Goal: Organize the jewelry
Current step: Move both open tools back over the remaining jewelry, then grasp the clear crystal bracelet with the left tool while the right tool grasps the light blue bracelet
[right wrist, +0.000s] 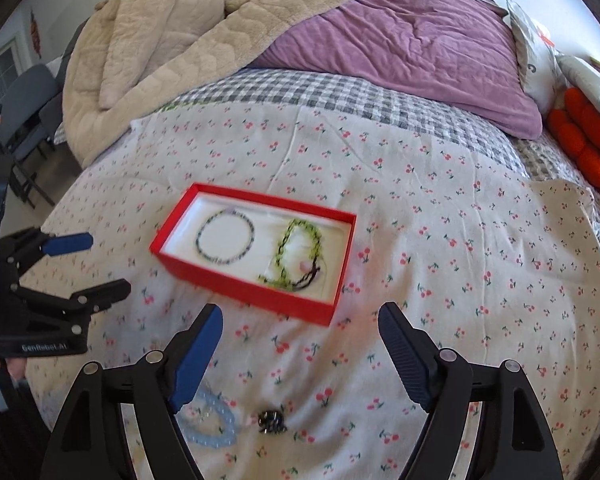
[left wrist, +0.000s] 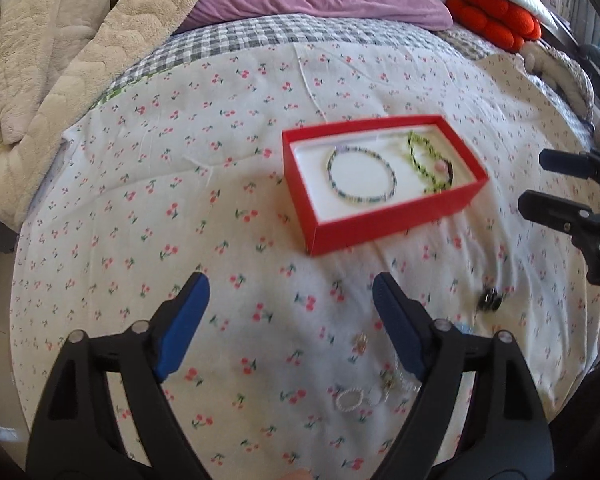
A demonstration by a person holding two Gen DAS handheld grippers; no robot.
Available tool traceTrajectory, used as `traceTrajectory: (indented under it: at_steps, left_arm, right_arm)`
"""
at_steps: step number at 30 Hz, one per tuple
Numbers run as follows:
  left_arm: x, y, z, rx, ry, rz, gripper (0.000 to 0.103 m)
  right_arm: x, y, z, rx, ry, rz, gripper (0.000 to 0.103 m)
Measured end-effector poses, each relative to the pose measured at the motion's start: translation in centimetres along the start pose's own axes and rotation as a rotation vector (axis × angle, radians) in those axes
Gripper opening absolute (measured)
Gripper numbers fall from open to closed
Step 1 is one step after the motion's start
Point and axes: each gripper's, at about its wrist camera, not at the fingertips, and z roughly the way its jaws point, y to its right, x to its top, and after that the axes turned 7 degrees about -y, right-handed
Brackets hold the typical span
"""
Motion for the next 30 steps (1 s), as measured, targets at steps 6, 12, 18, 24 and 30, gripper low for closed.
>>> traceTrajectory:
  at_steps: [6,12,18,24,30]
  left_arm:
    - [-2.7,0.2,0.1,0.018,-0.032,0.068,0.084]
    - [-5.5,0.3,0.8,0.018,-0.069,0.119,0.084]
    - [-7.6,0.4,0.8,-0.036,-0.086,0.137,0.084]
    - [-8.4,1.2,0.8,-0.083,-0.086,0.149,0.084]
    - [-8.4,2.3,1.0,-0.116,-0.085,0.180,0.084]
  right_arm:
    - [-3.2,-1.2,0.2,-0.004,-0.056,-0.063,0.081]
    - [-6.2,-1.5,0.9,0.016,-0.111,-0.054,0.081]
    - [-8.7,-1.8,2.1,0.046,-0.178,-0.041,0.081]
    - [-10.4,-2.7,3.9,0.053,-0.246,-0.023,0.081]
    - [-10.5,-4.6,5.1,0.074,-0.263,-0.059,0.064]
